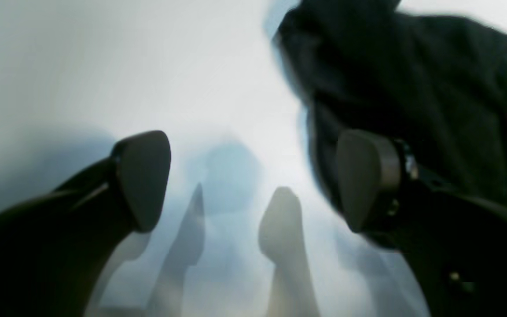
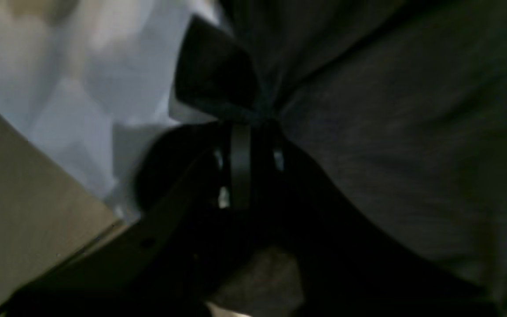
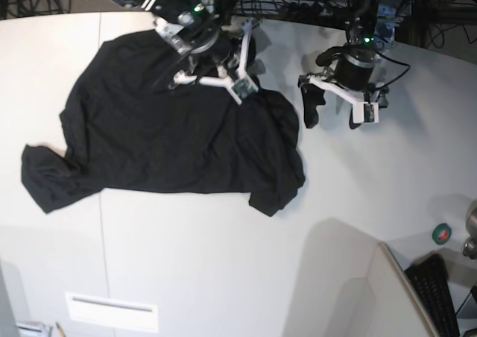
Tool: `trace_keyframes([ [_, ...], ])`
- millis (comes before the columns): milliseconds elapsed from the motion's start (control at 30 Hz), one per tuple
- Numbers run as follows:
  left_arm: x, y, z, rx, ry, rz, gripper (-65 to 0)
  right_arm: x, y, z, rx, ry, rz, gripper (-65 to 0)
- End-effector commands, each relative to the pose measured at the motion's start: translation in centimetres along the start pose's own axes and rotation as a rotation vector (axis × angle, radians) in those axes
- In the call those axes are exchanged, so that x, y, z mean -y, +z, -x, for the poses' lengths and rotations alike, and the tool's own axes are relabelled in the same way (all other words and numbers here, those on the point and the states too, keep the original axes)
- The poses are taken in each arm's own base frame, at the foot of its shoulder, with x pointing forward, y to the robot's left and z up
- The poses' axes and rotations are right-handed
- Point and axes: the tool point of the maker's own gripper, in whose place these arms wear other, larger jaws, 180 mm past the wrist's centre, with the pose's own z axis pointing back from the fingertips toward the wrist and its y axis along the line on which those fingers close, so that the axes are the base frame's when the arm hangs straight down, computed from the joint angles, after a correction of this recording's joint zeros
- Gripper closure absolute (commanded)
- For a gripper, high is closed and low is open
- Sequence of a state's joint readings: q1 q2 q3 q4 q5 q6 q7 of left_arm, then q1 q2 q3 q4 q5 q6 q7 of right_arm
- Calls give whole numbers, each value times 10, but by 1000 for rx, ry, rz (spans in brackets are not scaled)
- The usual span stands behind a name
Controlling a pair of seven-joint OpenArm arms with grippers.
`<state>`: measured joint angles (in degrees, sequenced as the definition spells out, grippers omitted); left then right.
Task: Layout the t-shirt on the table in an organized manner, then fold the t-shirt properly
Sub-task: 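Release the shirt and raise both grippers above it, then grasp the shirt edges with both grippers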
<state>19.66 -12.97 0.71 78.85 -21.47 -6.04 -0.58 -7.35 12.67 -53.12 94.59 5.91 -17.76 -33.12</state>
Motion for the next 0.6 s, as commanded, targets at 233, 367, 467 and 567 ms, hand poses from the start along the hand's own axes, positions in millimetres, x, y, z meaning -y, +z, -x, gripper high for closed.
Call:
trace_keyframes([
  [233, -6, -3, -21, 57, -21, 4, -564, 85, 39, -39, 164, -136, 200, 0],
  [367, -3, -12, -36, 91, -18, 10, -564, 100, 49, -29, 153, -188, 247, 0],
  [467, 9, -20, -43, 107, -1, 28, -564, 117, 57, -20, 148, -233, 296, 0],
  [567, 32, -29, -41, 95, -17, 88, -564, 134, 61, -17, 150, -254, 339, 0],
])
